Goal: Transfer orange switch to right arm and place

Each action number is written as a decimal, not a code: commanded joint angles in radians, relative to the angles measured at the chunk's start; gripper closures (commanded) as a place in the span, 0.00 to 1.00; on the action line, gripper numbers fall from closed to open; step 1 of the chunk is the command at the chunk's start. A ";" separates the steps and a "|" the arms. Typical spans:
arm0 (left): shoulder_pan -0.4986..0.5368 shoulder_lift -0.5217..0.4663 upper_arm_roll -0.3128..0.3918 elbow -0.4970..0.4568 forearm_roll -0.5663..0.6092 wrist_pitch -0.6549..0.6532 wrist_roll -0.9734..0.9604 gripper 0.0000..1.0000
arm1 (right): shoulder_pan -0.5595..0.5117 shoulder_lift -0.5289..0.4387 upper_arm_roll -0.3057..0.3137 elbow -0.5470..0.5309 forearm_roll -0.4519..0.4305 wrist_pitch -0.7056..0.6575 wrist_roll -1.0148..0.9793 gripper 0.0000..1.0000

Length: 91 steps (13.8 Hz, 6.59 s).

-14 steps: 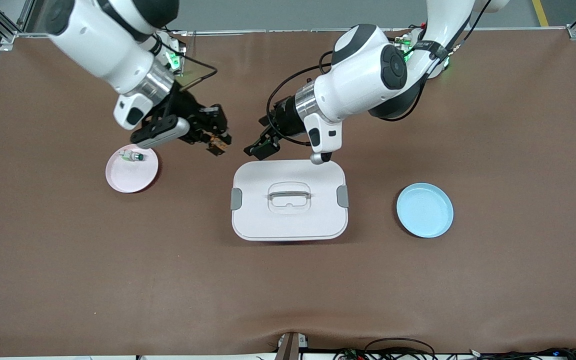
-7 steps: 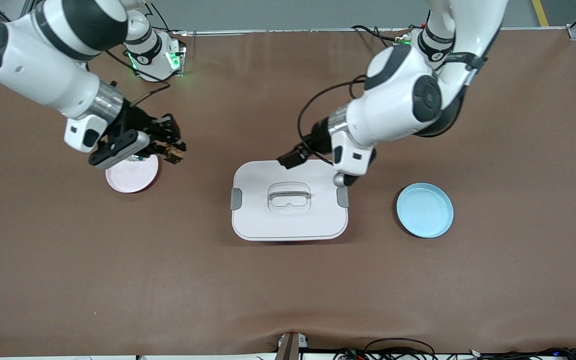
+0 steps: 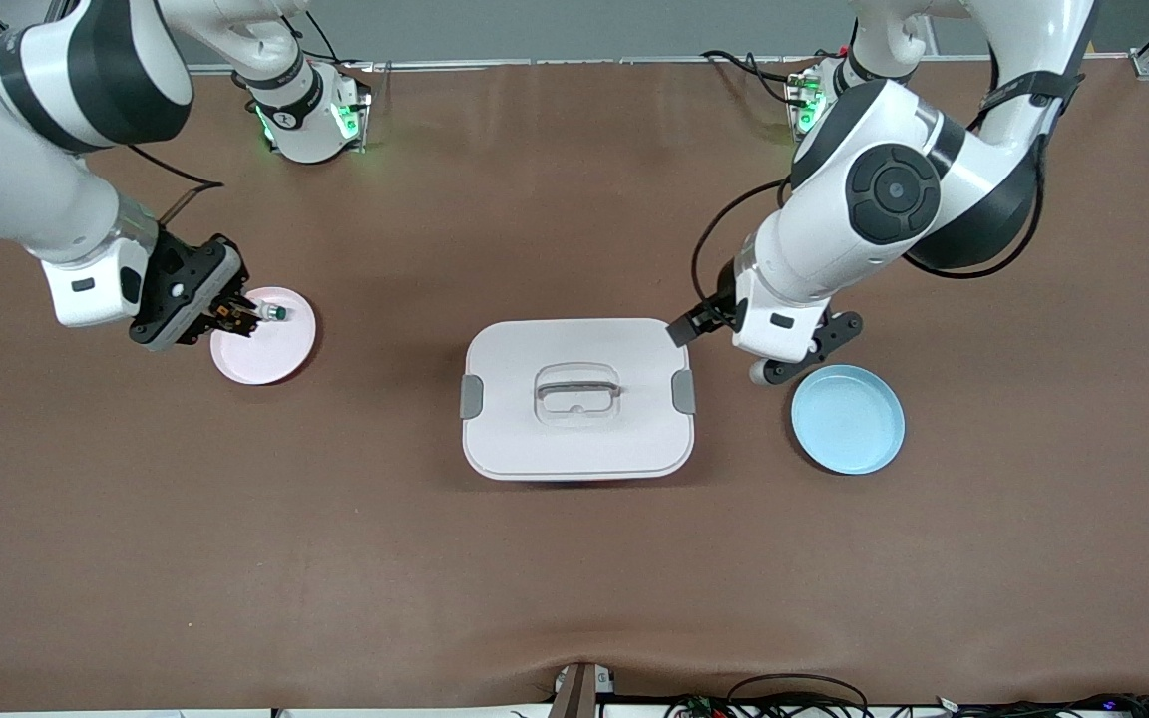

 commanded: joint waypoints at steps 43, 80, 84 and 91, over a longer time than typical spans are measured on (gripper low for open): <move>0.073 -0.434 0.465 -0.233 0.053 -0.137 0.879 0.00 | -0.173 0.252 -0.002 -0.734 -0.238 1.175 -0.411 1.00; 0.054 -0.425 0.453 -0.073 0.039 -0.280 0.944 0.00 | -0.130 0.081 0.010 0.069 -0.238 -0.089 0.287 0.00; 0.058 -0.425 0.447 -0.073 0.037 -0.280 0.942 0.00 | -0.165 0.121 0.003 0.210 -0.229 -0.217 0.404 0.00; 0.061 -0.426 0.442 -0.073 0.037 -0.280 0.944 0.00 | -0.190 0.114 0.003 0.345 -0.223 -0.297 0.724 0.00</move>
